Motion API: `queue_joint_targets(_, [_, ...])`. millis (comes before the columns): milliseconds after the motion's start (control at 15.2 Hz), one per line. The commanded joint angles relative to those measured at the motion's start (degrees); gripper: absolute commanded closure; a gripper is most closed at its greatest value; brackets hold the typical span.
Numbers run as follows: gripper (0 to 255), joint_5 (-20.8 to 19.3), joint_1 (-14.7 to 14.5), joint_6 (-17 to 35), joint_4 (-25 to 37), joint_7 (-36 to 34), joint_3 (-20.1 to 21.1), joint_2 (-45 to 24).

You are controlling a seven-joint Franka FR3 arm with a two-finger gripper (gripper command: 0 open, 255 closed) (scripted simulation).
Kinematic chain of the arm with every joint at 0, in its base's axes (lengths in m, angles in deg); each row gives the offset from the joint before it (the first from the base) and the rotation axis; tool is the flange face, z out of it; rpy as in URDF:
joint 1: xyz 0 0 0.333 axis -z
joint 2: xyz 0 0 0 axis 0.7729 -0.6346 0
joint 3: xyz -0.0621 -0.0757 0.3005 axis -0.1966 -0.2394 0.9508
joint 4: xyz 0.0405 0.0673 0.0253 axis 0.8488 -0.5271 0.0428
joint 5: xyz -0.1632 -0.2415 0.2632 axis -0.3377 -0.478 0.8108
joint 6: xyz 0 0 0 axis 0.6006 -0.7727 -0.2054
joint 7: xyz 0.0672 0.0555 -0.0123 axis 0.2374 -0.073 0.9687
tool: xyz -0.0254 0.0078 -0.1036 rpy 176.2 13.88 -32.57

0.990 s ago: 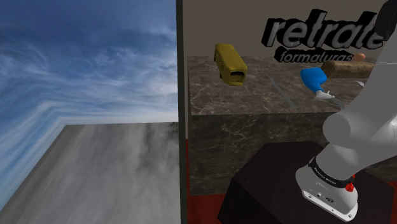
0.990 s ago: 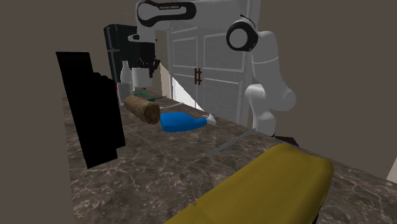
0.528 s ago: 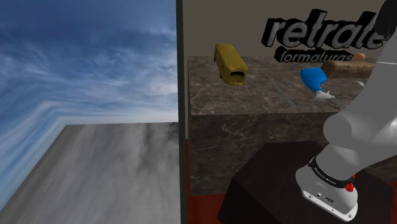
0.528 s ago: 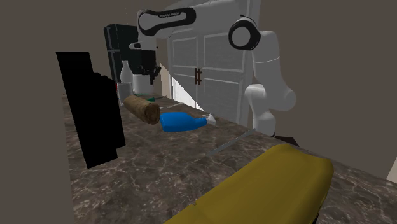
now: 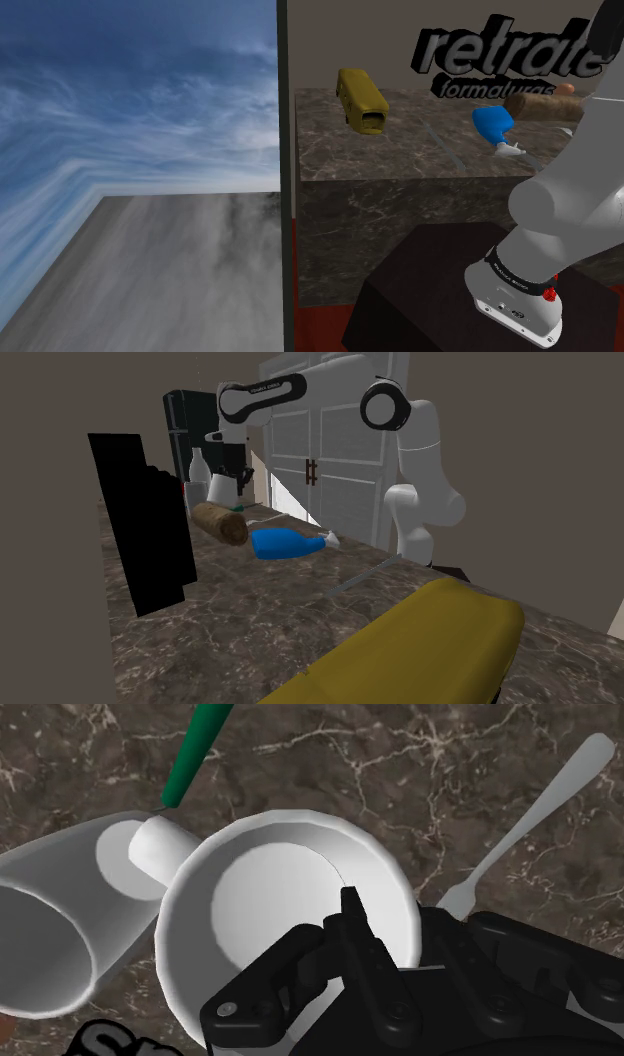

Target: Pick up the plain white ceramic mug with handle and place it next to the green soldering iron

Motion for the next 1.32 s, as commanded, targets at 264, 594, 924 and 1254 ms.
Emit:
queue_joint_targets(264, [255,0.6,-0.5,4.4,-4.5,0.6,0.4,-0.7])
queue_joint_targets(594, [255,0.7,-0.4,5.0,-5.0,0.7,0.6,-0.7])
queue_joint_targets(924, [0,0.4,-0.1,5.5,-5.8,1.0,0.8,-0.3])
queue_joint_targets(1254, [0,0.6,-0.2,5.0,-5.0,0.6,0.9,-0.6])
